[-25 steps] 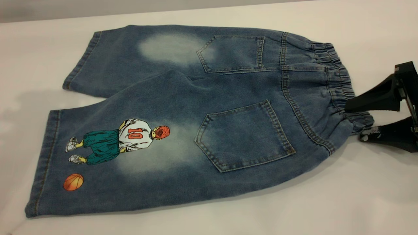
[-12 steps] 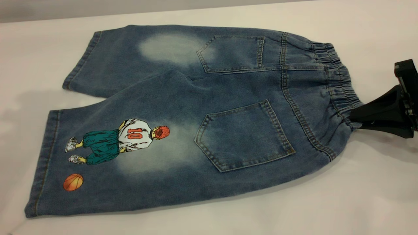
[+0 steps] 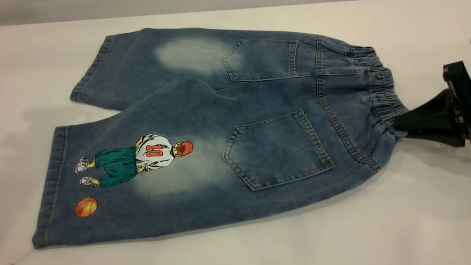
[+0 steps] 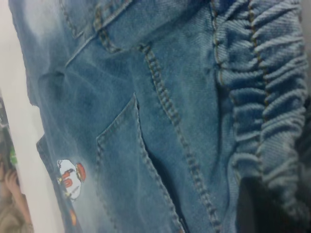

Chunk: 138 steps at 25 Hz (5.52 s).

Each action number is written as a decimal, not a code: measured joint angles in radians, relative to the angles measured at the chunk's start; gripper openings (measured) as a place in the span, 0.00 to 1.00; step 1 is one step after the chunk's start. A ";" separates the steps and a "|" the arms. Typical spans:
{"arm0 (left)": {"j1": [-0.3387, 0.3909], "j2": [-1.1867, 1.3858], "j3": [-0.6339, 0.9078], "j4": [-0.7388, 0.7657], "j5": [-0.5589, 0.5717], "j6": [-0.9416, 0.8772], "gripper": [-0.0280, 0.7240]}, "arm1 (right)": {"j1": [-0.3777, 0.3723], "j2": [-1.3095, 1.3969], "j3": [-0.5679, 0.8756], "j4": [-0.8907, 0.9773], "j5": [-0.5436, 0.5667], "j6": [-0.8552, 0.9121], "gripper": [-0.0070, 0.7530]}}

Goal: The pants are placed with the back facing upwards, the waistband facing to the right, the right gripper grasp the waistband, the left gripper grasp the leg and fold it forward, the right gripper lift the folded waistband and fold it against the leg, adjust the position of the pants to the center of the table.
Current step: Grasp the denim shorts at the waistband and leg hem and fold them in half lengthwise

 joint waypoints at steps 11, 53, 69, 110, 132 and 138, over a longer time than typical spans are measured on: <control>-0.106 0.001 0.000 -0.008 0.214 0.012 0.66 | 0.007 -0.170 -0.032 -0.137 -0.199 0.032 0.05; -0.261 0.288 0.511 0.001 -0.124 -0.078 0.66 | 0.162 -0.262 -0.063 -0.182 -0.321 0.125 0.05; -0.261 0.472 0.508 -0.032 -0.258 -0.069 0.66 | 0.162 -0.262 -0.063 -0.183 -0.320 0.125 0.05; -0.339 0.558 0.499 -0.131 -0.301 0.091 0.14 | 0.162 -0.262 -0.063 -0.185 -0.321 0.122 0.05; -0.341 0.269 0.309 -0.103 0.023 0.128 0.09 | 0.162 -0.269 -0.073 -0.190 -0.284 0.107 0.05; -0.341 0.107 0.309 -0.103 0.032 0.123 0.09 | 0.161 -0.357 -0.073 -0.188 -0.307 0.098 0.05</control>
